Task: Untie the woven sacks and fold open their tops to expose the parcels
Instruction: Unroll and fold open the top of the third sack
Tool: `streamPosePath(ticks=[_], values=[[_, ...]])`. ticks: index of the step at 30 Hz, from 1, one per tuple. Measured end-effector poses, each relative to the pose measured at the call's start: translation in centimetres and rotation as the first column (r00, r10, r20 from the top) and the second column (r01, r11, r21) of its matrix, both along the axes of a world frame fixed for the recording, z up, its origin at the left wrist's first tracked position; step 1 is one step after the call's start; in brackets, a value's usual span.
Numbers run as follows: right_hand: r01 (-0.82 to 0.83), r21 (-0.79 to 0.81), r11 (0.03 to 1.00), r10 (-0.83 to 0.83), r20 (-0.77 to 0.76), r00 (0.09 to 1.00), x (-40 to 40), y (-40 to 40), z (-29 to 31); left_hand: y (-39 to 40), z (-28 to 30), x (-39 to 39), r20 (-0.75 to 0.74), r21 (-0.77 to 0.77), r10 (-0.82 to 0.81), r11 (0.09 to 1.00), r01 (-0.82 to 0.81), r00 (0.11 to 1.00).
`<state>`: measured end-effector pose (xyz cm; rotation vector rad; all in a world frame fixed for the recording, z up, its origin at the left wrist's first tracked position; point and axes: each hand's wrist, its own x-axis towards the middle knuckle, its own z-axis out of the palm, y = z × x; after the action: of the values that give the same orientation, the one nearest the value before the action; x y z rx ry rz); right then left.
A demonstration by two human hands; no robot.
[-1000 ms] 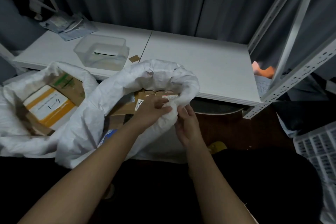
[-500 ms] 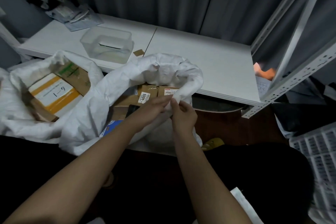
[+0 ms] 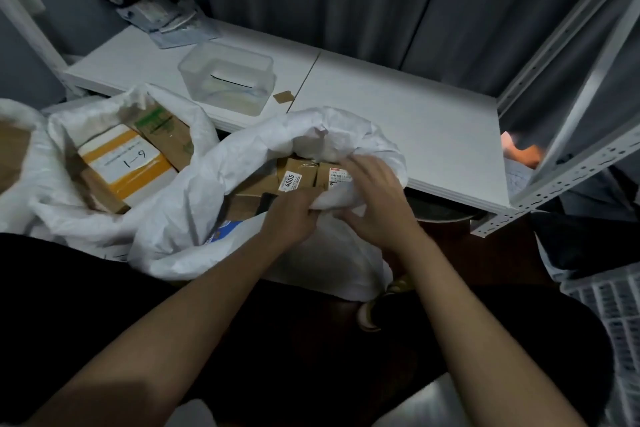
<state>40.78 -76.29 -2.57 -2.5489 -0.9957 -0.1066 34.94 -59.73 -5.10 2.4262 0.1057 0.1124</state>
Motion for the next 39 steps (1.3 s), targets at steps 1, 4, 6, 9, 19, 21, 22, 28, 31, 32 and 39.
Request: streamPosePath(ticks=[1, 4, 6, 9, 19, 21, 22, 28, 31, 32, 39], values=[[-0.095, -0.191, 0.977, 0.083, -0.069, 0.994, 1.1, 0.8, 0.6, 0.3, 0.2, 0.0, -0.013, 0.018, -0.038, 0.999, 0.039, 0.999], [-0.228, -0.327, 0.917, 0.13, -0.294, 0.947, 3.3, 2.4, 2.5, 2.4, 1.5, 0.2, -0.065, 0.023, -0.223, 0.974, 0.225, 0.973], [-0.237, -0.127, 0.963, 0.179, -0.354, 0.918, 4.2, 2.7, 3.0, 4.3, 2.6, 0.8, -0.078, 0.036, -0.244, 0.968, 0.247, 0.967], [-0.173, 0.095, 0.98, 0.197, -0.417, 0.887, 5.3, 3.5, 2.3, 5.6, 3.3, 2.1, 0.103, -0.014, -0.137, 0.99, 0.139, 0.985], [-0.172, 0.0, 0.985, 0.163, -0.329, 0.93, 7.7, 1.0, -0.5, 5.7, -1.1, 5.4, -0.161, 0.344, -0.227, 0.899, 0.27, 0.961], [-0.218, -0.094, 0.972, 0.19, -0.243, 0.951, 7.6, 0.6, -0.7, 5.6, -1.4, 5.5, 0.066, 0.495, -0.296, 0.839, 0.226, 0.953], [-0.239, -0.129, 0.962, 0.214, -0.181, 0.96, 7.7, 0.6, -0.8, 5.8, -1.9, 5.4, 0.105, 0.524, -0.34, 0.818, 0.239, 0.934], [-0.375, -0.355, 0.856, 0.5, 0.389, 0.774, 7.6, 0.6, -1.6, 4.8, -3.0, 4.8, -0.261, 0.079, -0.242, 0.96, 0.27, 0.934], [-0.285, -0.537, 0.794, 0.366, 0.047, 0.929, 6.8, 1.1, -1.3, 5.4, -3.5, 4.9, -0.148, 0.263, -0.287, 0.911, 0.317, 0.947], [-0.275, -0.575, 0.77, 0.219, -0.167, 0.961, 6.5, 1.2, -1.3, 5.7, -4.2, 5.1, -0.044, 0.41, -0.368, 0.841, 0.353, 0.929], [-0.378, -0.412, 0.829, 0.417, 0.004, 0.909, 5.2, 2.8, -3.9, 5.8, -5.4, 3.0, 0.095, 0.385, -0.3, 0.89, 0.243, 0.949]])
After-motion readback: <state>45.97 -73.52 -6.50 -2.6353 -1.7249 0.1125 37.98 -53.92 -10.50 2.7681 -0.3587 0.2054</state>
